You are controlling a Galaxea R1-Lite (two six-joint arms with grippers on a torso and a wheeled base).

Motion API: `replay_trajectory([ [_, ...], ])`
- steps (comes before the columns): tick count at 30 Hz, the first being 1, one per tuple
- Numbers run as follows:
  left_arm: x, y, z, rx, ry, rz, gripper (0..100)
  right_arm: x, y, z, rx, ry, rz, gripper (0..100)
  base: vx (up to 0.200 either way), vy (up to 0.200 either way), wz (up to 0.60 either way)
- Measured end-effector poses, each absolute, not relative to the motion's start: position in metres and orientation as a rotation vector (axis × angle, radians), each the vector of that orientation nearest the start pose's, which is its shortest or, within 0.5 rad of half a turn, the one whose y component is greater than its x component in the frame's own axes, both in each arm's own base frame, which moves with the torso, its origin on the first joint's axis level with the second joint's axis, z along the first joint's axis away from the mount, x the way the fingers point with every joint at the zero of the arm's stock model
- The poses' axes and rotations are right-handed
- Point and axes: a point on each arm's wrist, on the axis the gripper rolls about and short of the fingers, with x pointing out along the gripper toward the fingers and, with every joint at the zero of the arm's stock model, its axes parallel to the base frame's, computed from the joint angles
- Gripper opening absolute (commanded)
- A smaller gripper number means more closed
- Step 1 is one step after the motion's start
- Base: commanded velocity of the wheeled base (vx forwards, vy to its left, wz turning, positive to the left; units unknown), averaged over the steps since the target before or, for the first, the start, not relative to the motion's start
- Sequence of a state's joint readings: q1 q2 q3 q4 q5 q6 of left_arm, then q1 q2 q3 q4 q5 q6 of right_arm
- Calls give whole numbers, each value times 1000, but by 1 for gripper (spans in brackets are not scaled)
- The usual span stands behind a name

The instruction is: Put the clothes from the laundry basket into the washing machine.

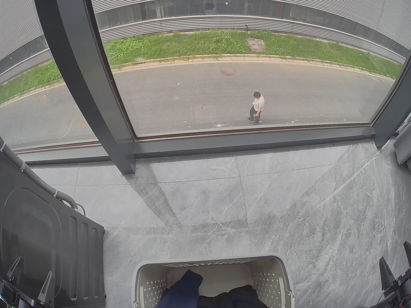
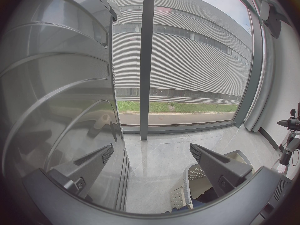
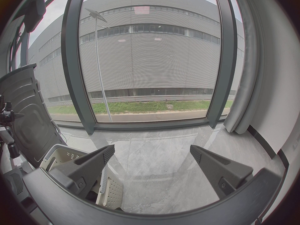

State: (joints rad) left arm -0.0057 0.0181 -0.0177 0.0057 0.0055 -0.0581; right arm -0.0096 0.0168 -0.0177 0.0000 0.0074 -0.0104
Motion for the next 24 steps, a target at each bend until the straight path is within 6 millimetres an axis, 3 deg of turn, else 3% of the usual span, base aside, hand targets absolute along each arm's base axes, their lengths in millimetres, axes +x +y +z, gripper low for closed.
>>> replay_trajectory([
  [24,-23,0,80,-58,7,0,100,-23,0,81,-10,-1,-3,100,0,0,0],
])
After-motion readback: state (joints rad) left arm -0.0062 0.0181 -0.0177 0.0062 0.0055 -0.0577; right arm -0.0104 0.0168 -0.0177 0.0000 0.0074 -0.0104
